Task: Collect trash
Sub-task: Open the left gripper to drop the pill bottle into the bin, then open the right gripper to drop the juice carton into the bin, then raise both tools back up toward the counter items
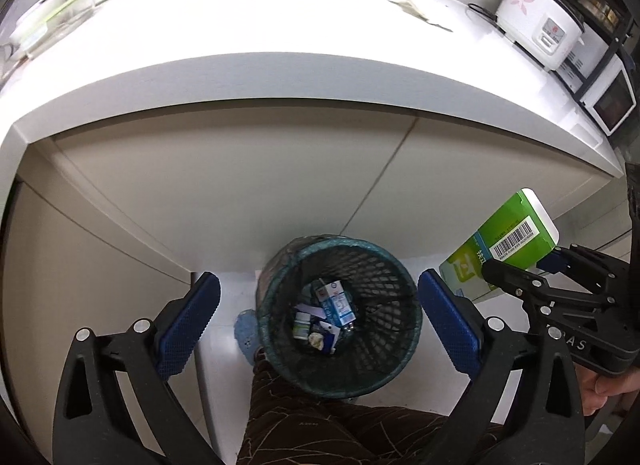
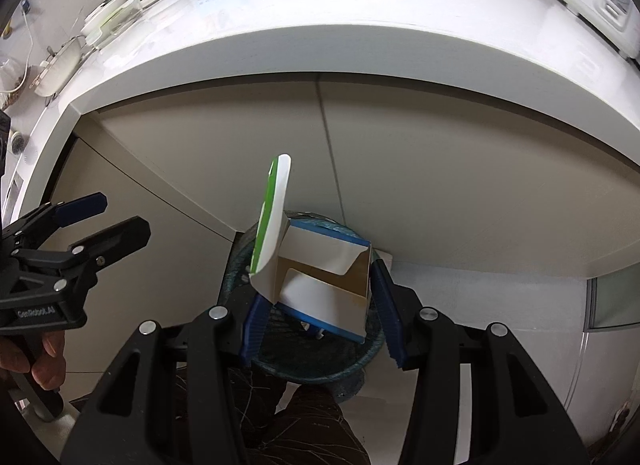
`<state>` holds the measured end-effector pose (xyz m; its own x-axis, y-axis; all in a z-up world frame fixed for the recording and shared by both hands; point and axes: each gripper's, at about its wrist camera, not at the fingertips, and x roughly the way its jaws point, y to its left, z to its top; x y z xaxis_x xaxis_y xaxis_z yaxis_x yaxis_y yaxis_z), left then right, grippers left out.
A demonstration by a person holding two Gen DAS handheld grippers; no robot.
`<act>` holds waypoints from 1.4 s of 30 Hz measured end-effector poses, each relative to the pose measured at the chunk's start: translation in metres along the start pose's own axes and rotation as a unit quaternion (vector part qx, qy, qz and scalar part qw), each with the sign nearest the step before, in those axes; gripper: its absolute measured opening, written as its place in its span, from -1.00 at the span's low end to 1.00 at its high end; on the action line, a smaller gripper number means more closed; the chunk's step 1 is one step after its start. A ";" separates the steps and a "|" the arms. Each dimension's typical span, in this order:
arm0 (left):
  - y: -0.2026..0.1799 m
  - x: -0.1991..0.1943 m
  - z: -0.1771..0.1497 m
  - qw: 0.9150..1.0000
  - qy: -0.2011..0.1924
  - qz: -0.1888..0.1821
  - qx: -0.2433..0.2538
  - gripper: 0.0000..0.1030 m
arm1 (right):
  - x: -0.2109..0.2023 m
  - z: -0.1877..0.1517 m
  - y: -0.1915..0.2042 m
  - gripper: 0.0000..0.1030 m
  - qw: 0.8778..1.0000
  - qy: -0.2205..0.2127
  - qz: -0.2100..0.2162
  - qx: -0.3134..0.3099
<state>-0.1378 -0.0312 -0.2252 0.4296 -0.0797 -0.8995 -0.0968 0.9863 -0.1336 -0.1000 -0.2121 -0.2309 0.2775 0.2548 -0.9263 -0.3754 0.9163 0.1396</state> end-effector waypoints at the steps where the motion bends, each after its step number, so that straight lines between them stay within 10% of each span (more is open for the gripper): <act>1: 0.004 0.000 -0.001 1.000 0.001 0.002 -0.002 0.89 | 0.003 0.001 0.004 -0.10 1.000 0.002 0.000 -0.003; 26: 0.029 0.002 -0.004 1.000 0.017 0.012 -0.020 0.89 | 0.046 -0.002 0.016 0.01 0.999 0.049 -0.005 -0.008; 42: 0.027 -0.007 0.001 1.000 0.003 0.020 -0.023 0.89 | 0.025 0.000 -0.002 0.85 1.000 0.003 -0.007 0.023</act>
<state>-0.1427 -0.0040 -0.2219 0.4188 -0.0415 -0.9071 -0.1551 0.9810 -0.1165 -0.0921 -0.2081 -0.2540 0.2769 0.2401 -0.9304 -0.3306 0.9330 0.1423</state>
